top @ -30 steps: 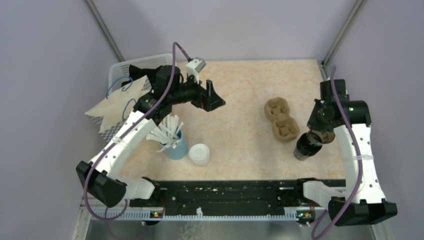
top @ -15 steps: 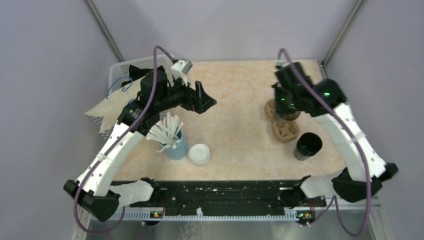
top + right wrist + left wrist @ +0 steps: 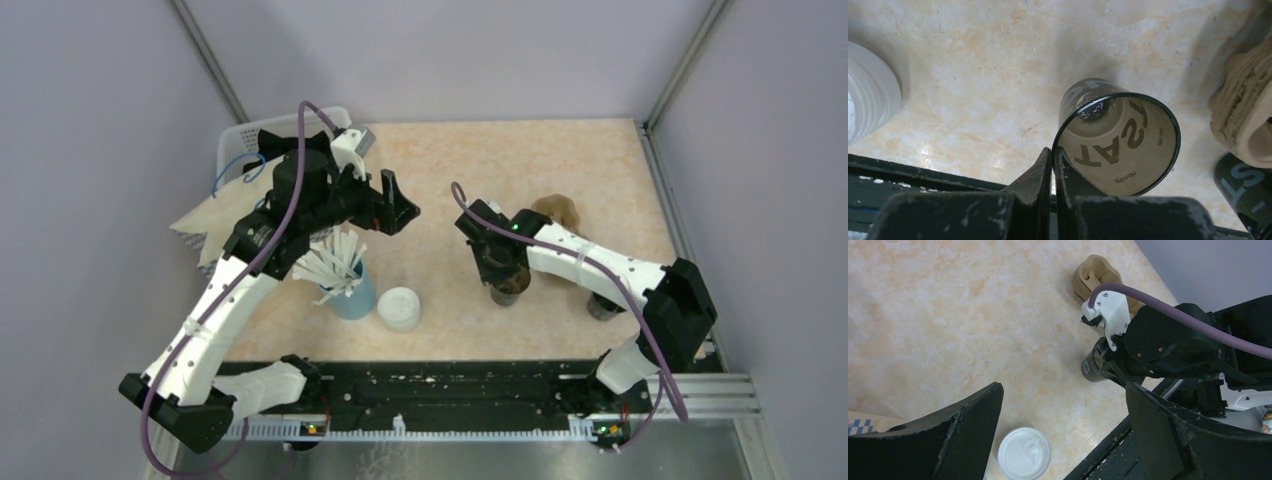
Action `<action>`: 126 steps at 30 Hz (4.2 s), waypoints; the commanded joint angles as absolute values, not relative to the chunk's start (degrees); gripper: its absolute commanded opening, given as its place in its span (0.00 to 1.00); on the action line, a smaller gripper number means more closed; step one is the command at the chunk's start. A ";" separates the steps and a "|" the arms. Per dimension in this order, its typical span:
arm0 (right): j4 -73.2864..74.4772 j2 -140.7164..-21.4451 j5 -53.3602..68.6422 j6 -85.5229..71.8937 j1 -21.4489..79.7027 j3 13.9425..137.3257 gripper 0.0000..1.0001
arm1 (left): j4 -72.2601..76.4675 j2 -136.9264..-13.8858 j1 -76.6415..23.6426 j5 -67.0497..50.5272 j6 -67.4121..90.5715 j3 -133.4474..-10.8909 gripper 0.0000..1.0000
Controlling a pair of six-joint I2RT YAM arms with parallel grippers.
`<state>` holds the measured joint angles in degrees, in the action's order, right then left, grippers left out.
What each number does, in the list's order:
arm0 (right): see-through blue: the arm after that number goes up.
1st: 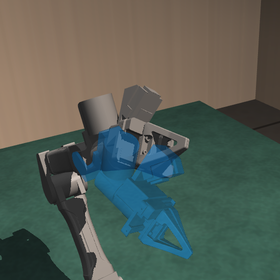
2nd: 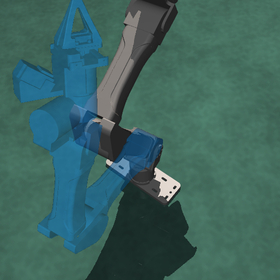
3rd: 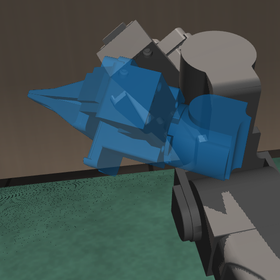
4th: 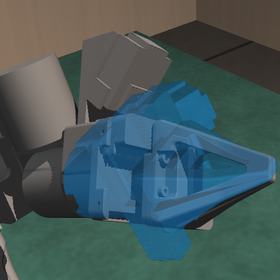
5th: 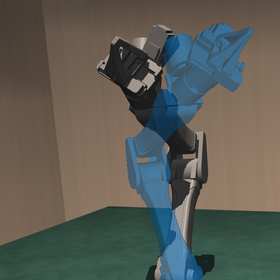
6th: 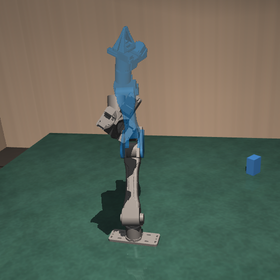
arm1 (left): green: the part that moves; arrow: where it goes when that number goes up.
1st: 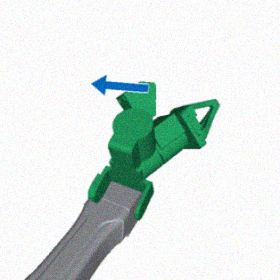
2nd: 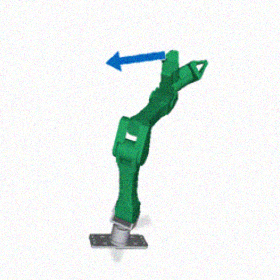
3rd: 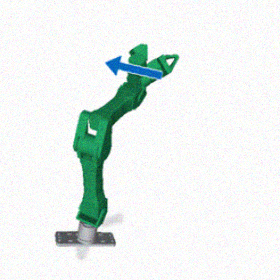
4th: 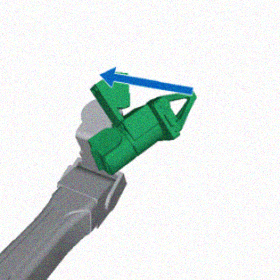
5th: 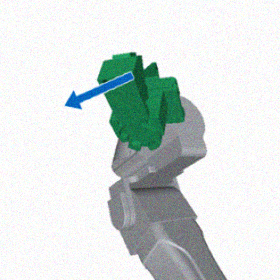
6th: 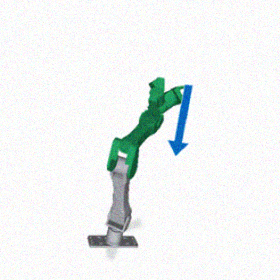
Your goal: Pack the takeout coffee
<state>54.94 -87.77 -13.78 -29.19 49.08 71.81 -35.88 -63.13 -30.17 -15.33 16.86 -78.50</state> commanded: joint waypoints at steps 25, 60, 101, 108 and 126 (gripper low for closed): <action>64.39 -62.37 -13.40 -33.50 39.17 72.57 0.53 | -63.17 -76.70 -52.81 -9.48 25.20 -74.41 0.84; 61.97 -56.42 -9.89 -36.57 39.14 68.41 0.51 | -55.95 -89.24 -53.00 1.87 14.26 -64.69 0.34; 61.27 -56.07 -9.23 -36.30 39.12 67.95 0.51 | -65.86 -89.42 -53.00 2.01 14.24 -78.05 0.00; 60.13 -56.60 -8.47 -36.08 39.15 68.00 0.52 | -65.40 -90.67 -52.91 0.40 13.47 -77.53 0.18; 60.91 -56.12 -8.70 -35.66 39.11 67.63 0.52 | -58.32 -95.13 -51.68 -1.58 13.85 -69.34 0.34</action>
